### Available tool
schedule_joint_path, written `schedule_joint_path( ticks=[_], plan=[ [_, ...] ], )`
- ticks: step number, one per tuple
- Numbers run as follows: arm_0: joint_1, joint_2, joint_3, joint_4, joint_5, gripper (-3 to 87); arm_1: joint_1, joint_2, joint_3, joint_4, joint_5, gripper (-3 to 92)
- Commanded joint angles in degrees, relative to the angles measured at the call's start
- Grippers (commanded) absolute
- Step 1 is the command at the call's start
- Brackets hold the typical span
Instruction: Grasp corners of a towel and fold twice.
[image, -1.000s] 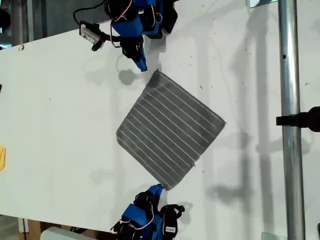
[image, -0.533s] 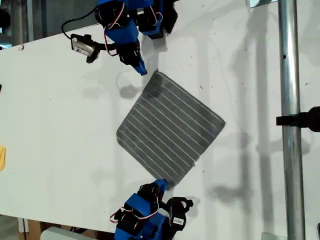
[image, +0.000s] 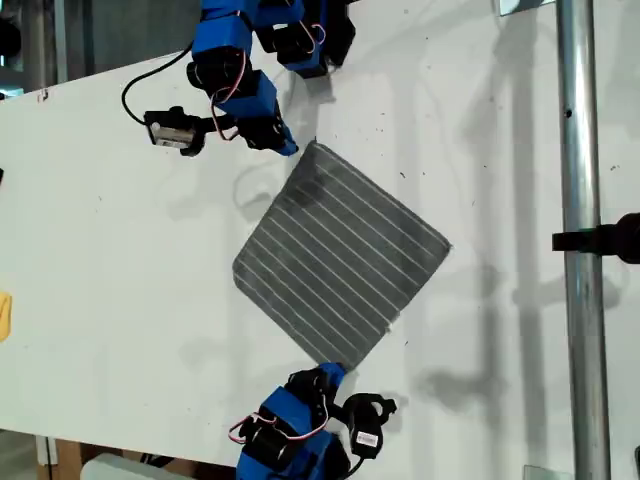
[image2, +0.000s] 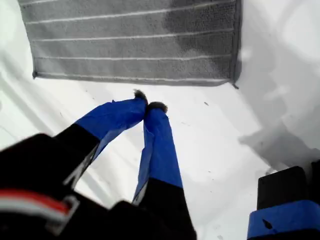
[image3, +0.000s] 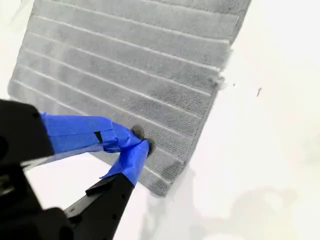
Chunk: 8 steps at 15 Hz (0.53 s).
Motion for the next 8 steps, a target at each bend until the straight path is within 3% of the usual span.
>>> schedule_joint_path(
  ticks=[1, 8],
  plan=[
    [1.8, 0.3, 3.1, -4.5, -3.3, -2.9, 0.1, 0.2, 1.5, -2.6, -1.4, -0.3],
    [1.8, -14.2, -0.2, -15.7, -3.9, -2.9, 3.1, -3.2, 2.3, -5.4, -6.1, -0.3]
  ],
)
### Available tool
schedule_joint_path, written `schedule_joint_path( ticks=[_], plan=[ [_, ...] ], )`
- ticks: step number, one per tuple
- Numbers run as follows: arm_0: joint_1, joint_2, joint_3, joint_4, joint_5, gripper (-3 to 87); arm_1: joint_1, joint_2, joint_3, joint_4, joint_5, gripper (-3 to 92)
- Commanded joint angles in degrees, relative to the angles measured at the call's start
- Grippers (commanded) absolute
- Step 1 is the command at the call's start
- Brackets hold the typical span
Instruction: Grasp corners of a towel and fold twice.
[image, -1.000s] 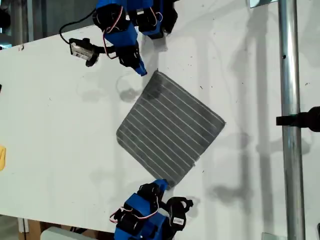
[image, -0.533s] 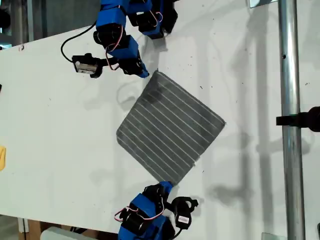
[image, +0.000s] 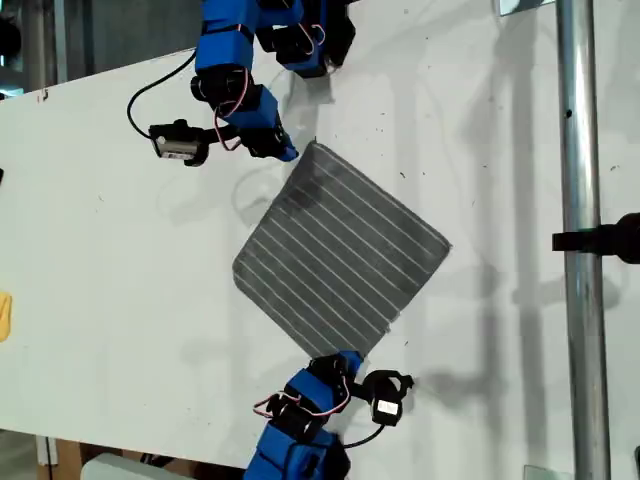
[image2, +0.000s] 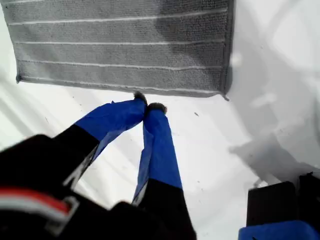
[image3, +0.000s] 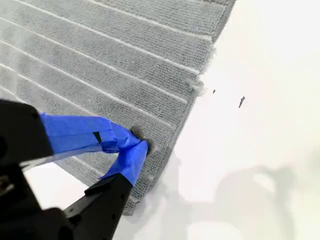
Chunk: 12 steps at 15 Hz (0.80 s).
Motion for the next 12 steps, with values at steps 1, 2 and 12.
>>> schedule_joint_path(
  ticks=[1, 2, 12],
  plan=[
    [-0.8, -5.4, -6.8, -2.4, 1.3, -2.9, 0.8, -1.3, 0.4, -3.2, -1.8, -0.3],
    [-1.1, -7.1, -6.9, -4.0, 1.5, -2.9, 0.9, -2.3, 1.8, -4.9, -2.2, -0.3],
    [-4.3, -23.3, -10.7, -14.5, 2.2, -2.9, 4.1, -19.2, 3.9, -23.7, -8.5, -0.3]
  ],
)
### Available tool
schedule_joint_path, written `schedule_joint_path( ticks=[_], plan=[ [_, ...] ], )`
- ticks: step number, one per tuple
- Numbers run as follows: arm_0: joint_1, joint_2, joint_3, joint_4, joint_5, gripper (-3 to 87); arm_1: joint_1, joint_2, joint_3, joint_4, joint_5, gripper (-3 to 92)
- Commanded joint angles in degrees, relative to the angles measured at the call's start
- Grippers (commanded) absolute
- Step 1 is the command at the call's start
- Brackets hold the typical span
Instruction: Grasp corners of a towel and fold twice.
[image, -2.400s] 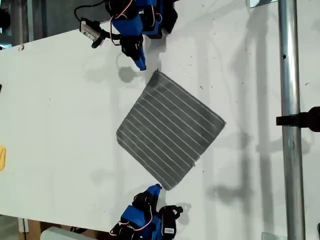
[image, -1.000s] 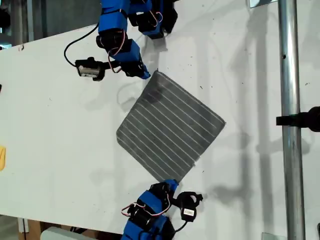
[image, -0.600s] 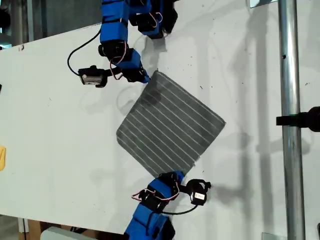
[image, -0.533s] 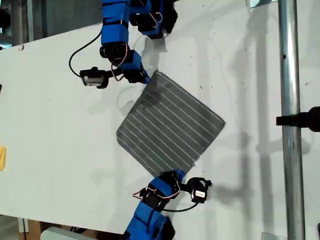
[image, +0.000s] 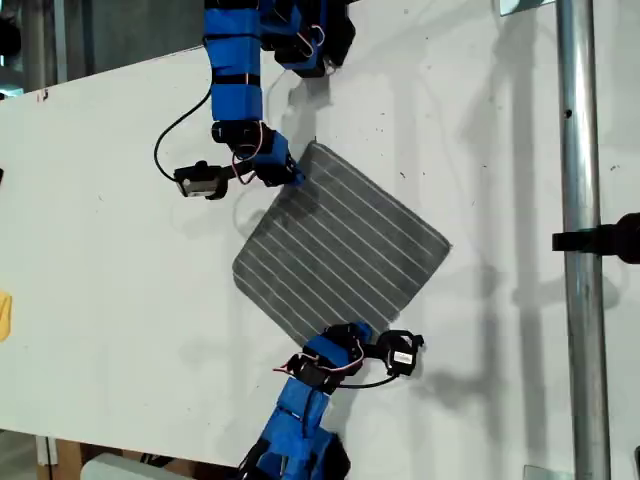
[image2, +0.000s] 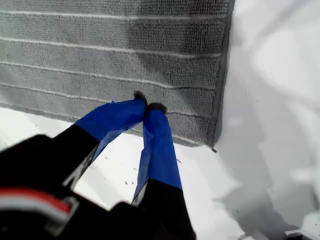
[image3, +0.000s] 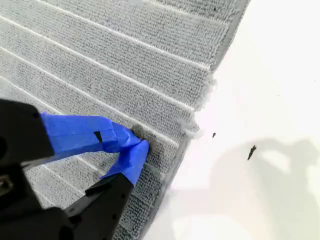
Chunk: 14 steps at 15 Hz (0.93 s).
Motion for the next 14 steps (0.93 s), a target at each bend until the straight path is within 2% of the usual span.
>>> schedule_joint_path(
  ticks=[1, 4, 6, 14],
  plan=[
    [-0.9, -2.2, -2.8, -3.3, -0.4, -2.9, 0.7, -5.5, -2.9, -5.9, -0.9, -0.3],
    [-1.7, -6.8, 3.1, -15.8, -0.8, -2.9, 0.4, -12.5, -5.1, -8.1, -0.8, -0.3],
    [-2.1, -7.3, 6.4, -20.6, -1.1, -2.9, 0.3, -14.1, -5.3, -8.2, -0.4, -0.3],
    [-0.3, -1.6, 13.2, -18.1, -5.6, -2.9, -5.4, -12.8, -5.5, -4.6, 3.3, -0.3]
  ],
)
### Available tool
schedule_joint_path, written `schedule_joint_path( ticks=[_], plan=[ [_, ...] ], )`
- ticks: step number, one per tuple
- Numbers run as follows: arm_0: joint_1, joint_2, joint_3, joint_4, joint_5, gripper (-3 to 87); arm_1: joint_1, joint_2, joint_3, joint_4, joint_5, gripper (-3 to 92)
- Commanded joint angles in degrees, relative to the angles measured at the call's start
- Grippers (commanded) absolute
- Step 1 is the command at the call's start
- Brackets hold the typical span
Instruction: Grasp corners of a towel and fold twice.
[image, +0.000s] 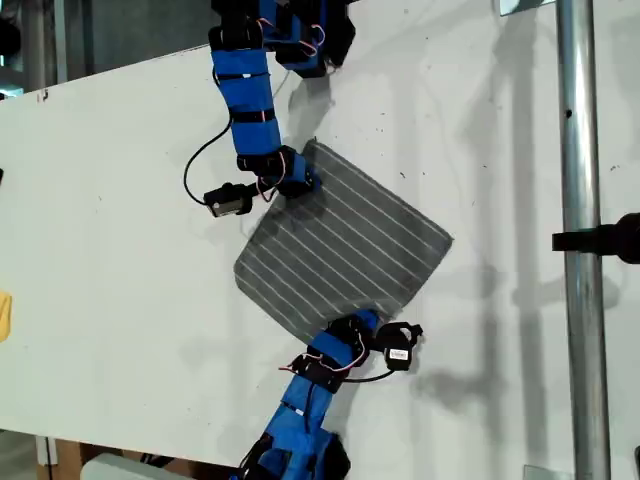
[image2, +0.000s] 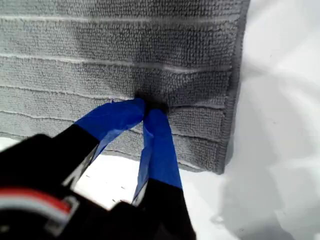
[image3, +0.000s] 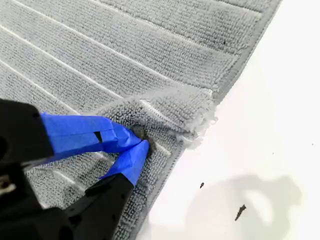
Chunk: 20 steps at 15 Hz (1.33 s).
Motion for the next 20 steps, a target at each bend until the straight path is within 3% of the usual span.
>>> schedule_joint_path(
  ticks=[1, 6, 13, 20],
  plan=[
    [1.0, 4.3, 4.4, 1.6, -1.1, -2.9, -2.9, 1.8, -3.5, 1.0, 2.7, -0.3],
    [0.4, 9.1, 8.3, 4.0, -0.4, -2.9, -7.2, -2.0, -1.9, -1.7, 7.9, -0.3],
    [-4.0, 19.4, 19.2, 3.1, 5.2, -2.9, -16.1, -7.6, -6.2, -2.6, 17.1, -0.3],
    [-18.1, 28.2, 20.2, 17.0, 21.9, -2.9, -24.4, -29.4, -35.2, -1.3, 20.8, -0.3]
  ],
)
